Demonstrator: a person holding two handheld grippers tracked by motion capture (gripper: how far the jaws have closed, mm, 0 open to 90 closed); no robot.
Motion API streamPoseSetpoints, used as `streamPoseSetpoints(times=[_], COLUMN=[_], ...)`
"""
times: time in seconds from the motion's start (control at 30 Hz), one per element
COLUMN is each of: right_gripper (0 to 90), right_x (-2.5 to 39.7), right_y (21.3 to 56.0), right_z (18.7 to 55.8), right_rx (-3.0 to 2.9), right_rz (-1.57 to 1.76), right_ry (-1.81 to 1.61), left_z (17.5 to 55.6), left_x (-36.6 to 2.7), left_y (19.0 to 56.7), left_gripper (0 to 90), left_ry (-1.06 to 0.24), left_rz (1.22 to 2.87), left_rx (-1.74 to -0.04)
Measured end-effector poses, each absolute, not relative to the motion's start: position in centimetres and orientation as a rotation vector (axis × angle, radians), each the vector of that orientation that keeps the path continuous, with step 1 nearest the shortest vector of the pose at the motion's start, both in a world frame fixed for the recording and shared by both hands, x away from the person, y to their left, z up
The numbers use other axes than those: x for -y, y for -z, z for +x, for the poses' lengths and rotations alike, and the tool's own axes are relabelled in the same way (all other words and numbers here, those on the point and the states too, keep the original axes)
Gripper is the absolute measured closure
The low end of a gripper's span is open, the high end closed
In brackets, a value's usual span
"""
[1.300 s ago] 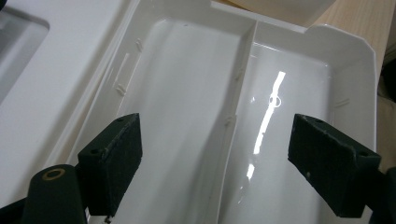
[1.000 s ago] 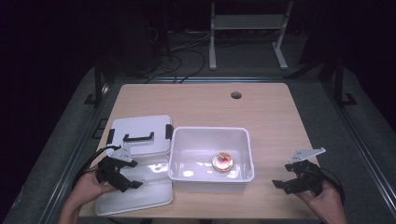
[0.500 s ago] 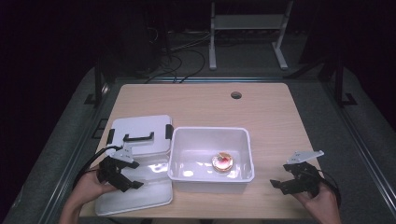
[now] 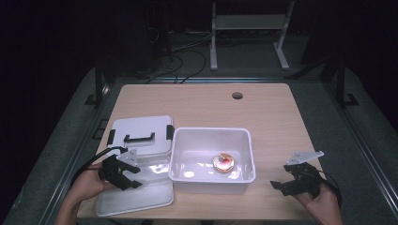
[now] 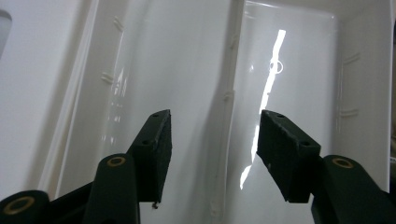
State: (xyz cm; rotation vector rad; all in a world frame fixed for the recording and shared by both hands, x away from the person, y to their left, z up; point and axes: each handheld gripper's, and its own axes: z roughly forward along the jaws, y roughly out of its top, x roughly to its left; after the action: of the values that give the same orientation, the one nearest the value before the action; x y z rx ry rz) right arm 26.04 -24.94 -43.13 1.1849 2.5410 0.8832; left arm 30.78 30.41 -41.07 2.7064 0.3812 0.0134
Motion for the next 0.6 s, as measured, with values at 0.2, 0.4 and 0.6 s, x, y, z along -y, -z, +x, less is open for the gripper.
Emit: streamPoseSetpoints(times=[0.2, 0.4, 0.6], right_gripper=[18.1, 18.1, 18.0], right_x=[25.0, 25.0, 24.9], right_y=[43.0, 43.0, 43.0], right_z=[25.8, 25.8, 25.8], right_rx=[-2.541, -2.539, -2.542], right_rz=[1.174, 1.172, 1.17], right_ry=[-0.889, -0.888, -0.883], left_z=[30.9, 31.1, 31.3], left_x=[-30.2, -30.1, -29.8], left_y=[41.1, 41.8, 42.2], left_gripper=[58.4, 68.3, 78.6], left_ry=[0.013, 0.049, 0.073], left_rz=[2.787, 2.824, 2.853], left_rx=[-0.333, -0.324, -0.311])
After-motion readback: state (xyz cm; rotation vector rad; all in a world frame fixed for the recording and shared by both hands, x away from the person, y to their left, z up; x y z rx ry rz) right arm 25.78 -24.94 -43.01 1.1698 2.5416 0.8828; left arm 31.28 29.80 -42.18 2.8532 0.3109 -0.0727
